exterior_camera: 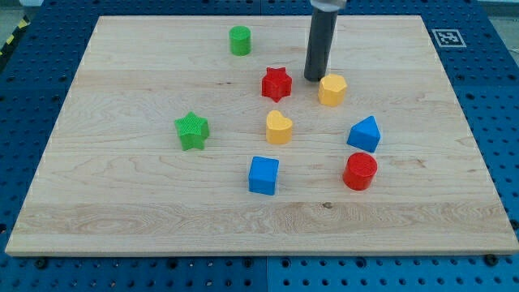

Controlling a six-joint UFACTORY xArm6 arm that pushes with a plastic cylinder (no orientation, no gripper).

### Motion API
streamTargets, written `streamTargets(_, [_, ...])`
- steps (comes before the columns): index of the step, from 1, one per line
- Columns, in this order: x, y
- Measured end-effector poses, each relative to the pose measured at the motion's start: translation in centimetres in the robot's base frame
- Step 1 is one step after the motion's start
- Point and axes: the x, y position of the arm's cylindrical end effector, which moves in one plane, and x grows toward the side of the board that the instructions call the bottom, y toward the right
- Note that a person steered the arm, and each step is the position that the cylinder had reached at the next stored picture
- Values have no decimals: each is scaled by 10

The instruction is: Move the green circle towards the red star

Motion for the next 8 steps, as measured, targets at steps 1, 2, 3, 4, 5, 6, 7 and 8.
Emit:
streamTargets(1, [-52, -15])
streamTargets(2, [-71, -70])
streamTargets(3, [-71, -107])
streamTargets(4, [-71, -112])
streamTargets(5, [-93, -132])
streamTargets(6, [-106, -162])
streamTargets(7, [-104, -163])
streamTargets(8, [-87, -162])
